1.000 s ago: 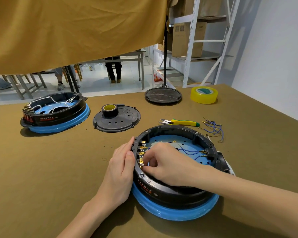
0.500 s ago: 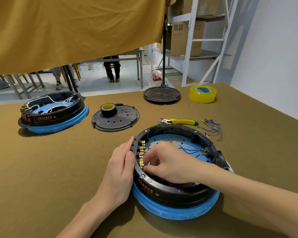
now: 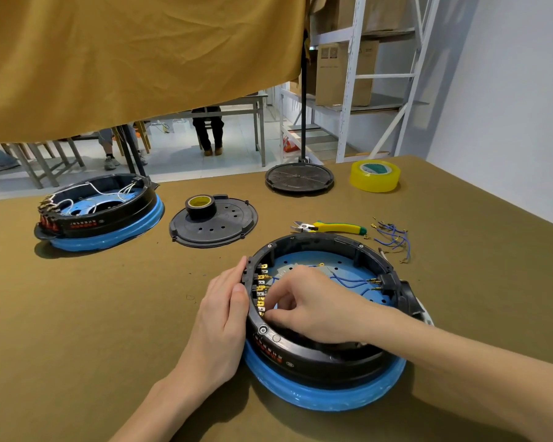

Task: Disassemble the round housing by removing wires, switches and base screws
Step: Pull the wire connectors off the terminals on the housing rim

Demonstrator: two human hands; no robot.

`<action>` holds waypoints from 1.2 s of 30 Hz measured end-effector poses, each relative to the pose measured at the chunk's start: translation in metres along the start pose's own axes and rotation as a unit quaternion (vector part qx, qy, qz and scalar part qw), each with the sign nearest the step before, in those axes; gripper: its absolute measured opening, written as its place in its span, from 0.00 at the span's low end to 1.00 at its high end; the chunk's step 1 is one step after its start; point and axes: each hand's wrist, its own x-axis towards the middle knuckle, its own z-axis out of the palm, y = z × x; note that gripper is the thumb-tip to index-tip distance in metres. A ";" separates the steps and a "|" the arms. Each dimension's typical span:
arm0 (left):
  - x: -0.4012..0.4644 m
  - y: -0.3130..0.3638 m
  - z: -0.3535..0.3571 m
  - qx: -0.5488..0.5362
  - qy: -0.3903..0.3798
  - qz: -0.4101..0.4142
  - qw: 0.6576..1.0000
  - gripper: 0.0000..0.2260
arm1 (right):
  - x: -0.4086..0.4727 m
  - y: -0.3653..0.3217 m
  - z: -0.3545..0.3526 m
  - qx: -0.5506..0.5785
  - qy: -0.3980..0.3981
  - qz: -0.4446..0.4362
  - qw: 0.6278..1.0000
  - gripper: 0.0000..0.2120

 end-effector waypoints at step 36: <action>0.002 0.000 -0.002 0.012 -0.005 -0.003 1.000 0.28 | 0.021 0.003 -0.018 -0.046 -0.003 0.003 0.999 0.03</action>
